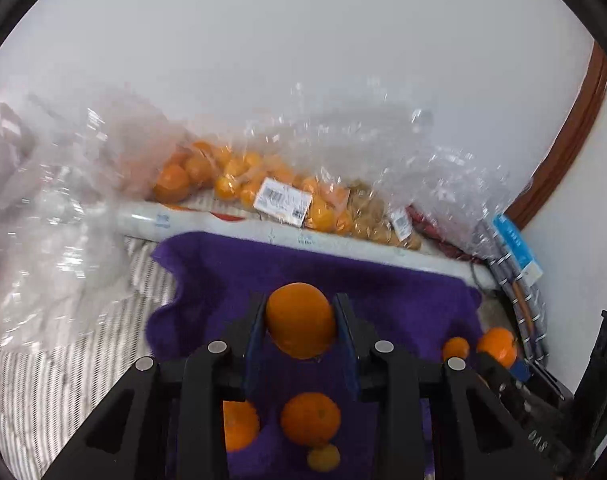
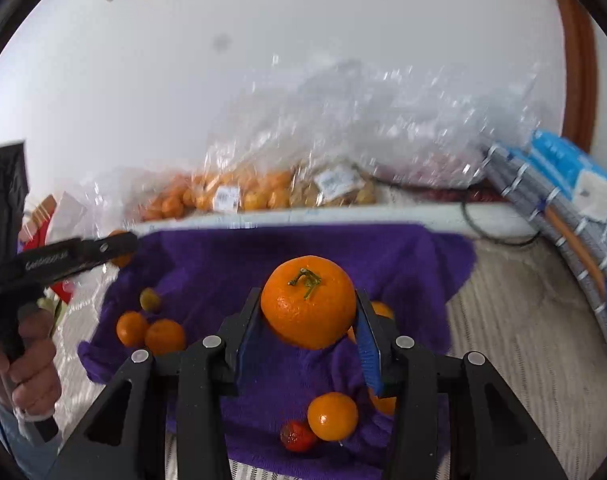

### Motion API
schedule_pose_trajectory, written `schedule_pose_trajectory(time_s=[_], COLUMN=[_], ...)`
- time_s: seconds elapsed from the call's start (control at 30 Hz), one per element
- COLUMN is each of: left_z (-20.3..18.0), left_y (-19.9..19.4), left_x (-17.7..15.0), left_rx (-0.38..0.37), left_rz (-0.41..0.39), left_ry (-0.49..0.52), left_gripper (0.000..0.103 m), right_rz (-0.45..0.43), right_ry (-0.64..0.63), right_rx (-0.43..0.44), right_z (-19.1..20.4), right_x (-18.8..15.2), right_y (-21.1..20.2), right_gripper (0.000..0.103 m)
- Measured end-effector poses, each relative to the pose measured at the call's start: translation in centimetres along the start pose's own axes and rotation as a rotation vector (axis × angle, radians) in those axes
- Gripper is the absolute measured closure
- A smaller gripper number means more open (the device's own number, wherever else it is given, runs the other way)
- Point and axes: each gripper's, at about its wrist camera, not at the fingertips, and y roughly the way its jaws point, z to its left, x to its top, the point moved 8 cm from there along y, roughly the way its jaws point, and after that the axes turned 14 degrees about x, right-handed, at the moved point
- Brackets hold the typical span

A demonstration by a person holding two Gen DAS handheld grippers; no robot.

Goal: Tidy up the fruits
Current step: 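Carry the mandarin and the orange over the purple towel with both grippers, then open the right gripper onto the towel while the left gripper releases its orange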

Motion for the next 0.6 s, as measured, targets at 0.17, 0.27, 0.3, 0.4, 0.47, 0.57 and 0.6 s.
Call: schedule_pose_trajectory(time_s=[0.17,0.27,0.3,0.4,0.47,0.57,0.6], left_z=[-0.8,-0.8,-0.8,-0.7,-0.8,-0.8,-0.9], left_y=[3.0,4.2,4.6,5.2,5.4,5.7,5.9], left_x=[-1.0,-1.7,-2.0,-2.5,-2.7,-3.0,-3.1], left_rx=[0.017,0.038,0.044,0.04,0.041,0.043,0.042], left_rz=[0.069,0.098,0.11,0.134,0.139,0.152,0.155], left_ry=[0.035,0.061,0.063,0.059,0.063,0.066,0.066], left_gripper=[0.071,0.071,0.071,0.071,0.071,0.071,0.071], right_rz=[0.075,0.091,0.101,0.109,0.114,0.119,0.121], right_ry=[0.034,0.036,0.028,0.005,-0.02,-0.047,-0.054], right_rx=[0.04,0.015,0.007,-0.02,-0.036,-0.052,-0.055], right_z=[-0.5,-1.0,-1.1,-1.0,-0.9,-0.7,-0.7], right_x=[-1.9,-2.3,-2.6,-2.9,-3.1,-3.4,-3.4], right_y=[2.7,3.6,3.9,4.4,4.5,4.7,4.7], right_gripper=[0.06,0.06,0.06,0.06,0.06,0.06,0.06])
